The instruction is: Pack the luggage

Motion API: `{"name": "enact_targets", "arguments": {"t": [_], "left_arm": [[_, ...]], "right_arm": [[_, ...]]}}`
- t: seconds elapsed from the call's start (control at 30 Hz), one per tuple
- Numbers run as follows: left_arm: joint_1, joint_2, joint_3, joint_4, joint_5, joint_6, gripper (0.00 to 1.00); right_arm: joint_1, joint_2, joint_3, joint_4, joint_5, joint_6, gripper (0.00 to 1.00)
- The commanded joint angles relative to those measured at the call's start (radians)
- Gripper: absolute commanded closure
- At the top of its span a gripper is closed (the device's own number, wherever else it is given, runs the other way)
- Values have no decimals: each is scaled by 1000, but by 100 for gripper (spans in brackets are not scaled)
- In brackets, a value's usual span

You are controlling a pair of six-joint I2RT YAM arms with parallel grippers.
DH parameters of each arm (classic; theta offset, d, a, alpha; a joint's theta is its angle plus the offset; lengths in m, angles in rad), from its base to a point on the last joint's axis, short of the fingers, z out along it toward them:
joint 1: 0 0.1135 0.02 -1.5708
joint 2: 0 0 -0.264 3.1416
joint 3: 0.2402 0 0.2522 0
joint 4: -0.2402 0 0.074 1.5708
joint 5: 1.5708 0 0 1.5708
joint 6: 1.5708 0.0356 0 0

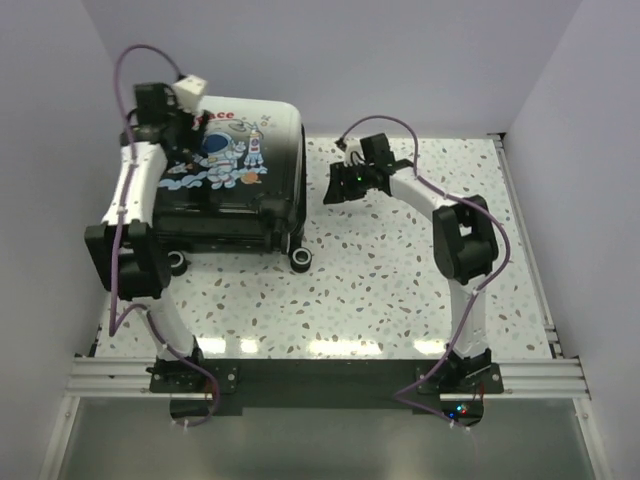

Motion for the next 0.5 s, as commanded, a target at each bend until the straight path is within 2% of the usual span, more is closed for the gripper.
{"name": "enact_targets", "arguments": {"t": [0.0, 0.13, 0.2, 0.3, 0.47], "left_arm": [[-228, 88, -103, -229, 230, -63, 20], [-317, 82, -117, -199, 281, -132, 21], [-311, 54, -98, -181, 294, -163, 21], [-259, 28, -6, -207, 327, -178, 20], [-43, -12, 164, -230, 250, -191, 13]], "right_arm": [[-37, -150, -80, -30, -30, -79, 49], [-143, -227, -147, -70, -21, -97, 49], [-171, -256, -164, -96, -24, -128, 49], [-188, -277, -182, -110, -39, -161, 48], [-183, -300, -190, -81, -39, -126, 45]]}}
